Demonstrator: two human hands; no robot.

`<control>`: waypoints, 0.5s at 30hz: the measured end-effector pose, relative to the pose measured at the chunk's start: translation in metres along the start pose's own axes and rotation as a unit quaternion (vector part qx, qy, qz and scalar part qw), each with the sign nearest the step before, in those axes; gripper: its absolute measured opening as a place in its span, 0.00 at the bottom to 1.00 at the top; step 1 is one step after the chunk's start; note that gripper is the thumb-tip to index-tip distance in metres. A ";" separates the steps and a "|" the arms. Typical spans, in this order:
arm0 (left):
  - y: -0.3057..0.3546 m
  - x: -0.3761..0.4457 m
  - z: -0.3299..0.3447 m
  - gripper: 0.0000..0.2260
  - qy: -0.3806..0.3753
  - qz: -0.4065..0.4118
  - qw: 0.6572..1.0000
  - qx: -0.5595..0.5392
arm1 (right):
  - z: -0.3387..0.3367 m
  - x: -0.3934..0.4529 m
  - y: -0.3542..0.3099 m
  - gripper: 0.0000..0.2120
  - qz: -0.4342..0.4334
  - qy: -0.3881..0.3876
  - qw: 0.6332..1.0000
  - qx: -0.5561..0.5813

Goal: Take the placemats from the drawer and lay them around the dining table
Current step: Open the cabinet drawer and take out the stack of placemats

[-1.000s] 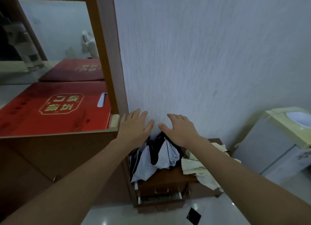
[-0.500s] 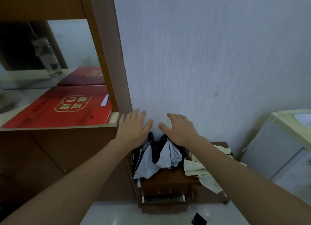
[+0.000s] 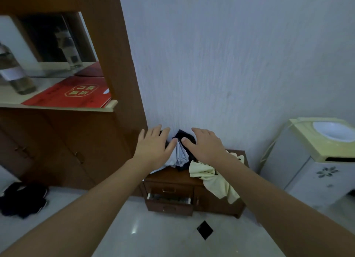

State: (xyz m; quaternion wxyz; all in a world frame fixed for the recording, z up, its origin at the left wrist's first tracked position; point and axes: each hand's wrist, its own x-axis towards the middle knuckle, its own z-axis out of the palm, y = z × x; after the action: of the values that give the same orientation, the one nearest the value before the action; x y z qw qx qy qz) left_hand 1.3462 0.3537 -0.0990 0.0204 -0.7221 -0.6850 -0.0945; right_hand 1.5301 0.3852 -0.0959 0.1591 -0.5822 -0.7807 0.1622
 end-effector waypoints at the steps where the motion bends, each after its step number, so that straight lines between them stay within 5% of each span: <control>1: 0.007 -0.009 -0.003 0.30 0.005 -0.007 1.000 0.000 | -0.002 -0.008 0.004 0.31 -0.006 -0.003 1.000 -0.001; 15: 0.004 -0.121 -0.044 0.25 0.025 -0.057 0.998 -0.020 | 0.006 -0.087 -0.036 0.34 -0.054 -0.007 0.998 0.011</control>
State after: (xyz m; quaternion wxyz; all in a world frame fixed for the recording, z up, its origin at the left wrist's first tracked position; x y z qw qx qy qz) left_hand 1.3407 0.2274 -0.0757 0.0179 -0.6793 -0.7226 -0.1269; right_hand 1.5198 0.2915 -0.0906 0.1687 -0.5363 -0.8101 0.1662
